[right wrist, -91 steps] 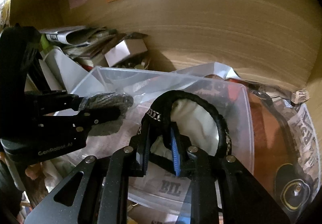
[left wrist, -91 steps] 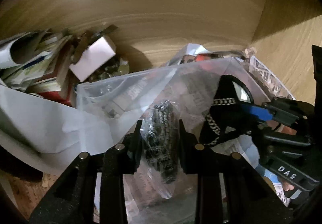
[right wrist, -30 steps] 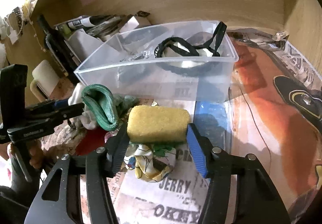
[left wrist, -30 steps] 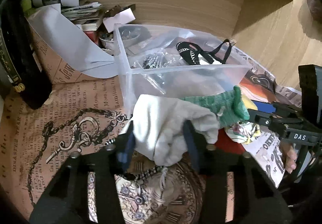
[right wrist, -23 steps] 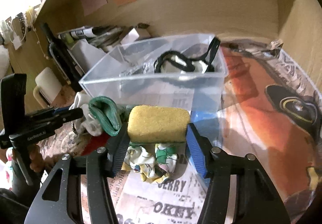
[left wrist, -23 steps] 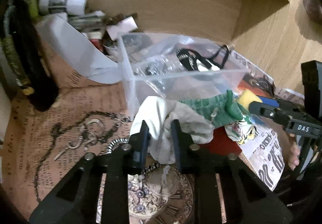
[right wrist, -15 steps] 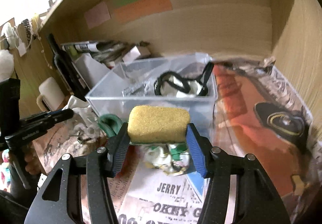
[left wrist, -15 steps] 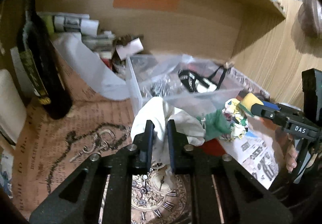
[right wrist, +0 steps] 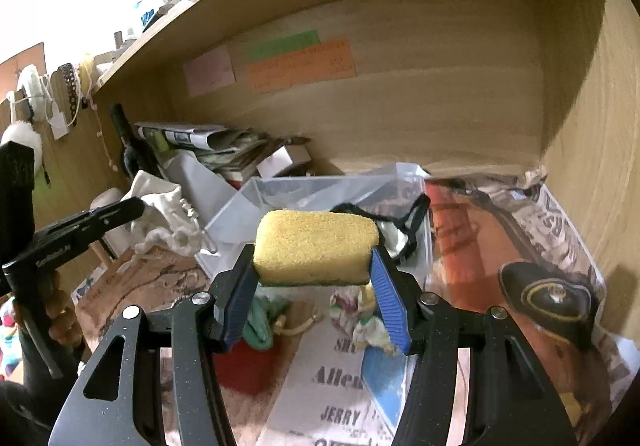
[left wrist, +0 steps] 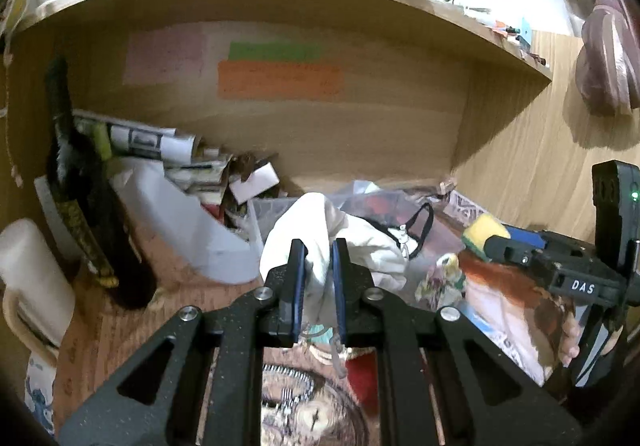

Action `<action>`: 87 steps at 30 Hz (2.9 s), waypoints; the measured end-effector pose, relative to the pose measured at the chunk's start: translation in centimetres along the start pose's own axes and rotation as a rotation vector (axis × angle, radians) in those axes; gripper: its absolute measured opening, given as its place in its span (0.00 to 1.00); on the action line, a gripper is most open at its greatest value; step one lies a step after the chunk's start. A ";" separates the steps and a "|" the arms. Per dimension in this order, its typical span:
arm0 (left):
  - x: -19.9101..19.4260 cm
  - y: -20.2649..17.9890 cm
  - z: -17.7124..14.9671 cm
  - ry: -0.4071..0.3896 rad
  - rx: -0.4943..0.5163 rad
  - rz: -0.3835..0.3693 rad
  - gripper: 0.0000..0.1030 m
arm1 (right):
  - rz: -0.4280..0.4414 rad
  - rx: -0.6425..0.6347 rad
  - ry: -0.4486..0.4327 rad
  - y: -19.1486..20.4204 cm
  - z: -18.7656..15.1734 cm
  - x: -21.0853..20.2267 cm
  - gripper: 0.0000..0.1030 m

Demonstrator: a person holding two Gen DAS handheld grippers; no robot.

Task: Organize soft objects
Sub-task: 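Lower the sponge into the box with the right tool while the left tool drops the white cloth in, then grasp the floral cloth with the right tool while the left tool grasps the green sock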

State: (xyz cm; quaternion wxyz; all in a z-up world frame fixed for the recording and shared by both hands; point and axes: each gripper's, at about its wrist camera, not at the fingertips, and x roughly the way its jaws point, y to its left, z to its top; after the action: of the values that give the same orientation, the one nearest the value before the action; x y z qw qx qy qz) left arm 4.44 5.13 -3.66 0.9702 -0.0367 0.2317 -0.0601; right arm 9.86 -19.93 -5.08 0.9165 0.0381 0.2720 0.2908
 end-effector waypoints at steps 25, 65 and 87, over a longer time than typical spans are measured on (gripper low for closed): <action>14.5 -1.5 0.3 0.285 0.043 0.015 0.12 | -0.089 -0.075 0.234 -1.5 1.5 10.6 0.51; 6.5 -0.6 -5.6 0.315 0.008 -0.055 0.63 | -0.111 -0.062 0.187 -1.4 -2.8 3.2 0.74; 12.5 -4.3 -6.6 0.403 0.022 -0.114 0.72 | -0.067 -0.052 0.364 -3.4 -5.7 7.9 0.24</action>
State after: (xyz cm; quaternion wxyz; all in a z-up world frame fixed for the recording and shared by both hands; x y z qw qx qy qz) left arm 12.03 -1.07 -14.71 0.8995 -0.0264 0.4182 -0.1236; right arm 14.04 -18.83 -14.46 0.8620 -0.0481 0.4269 0.2691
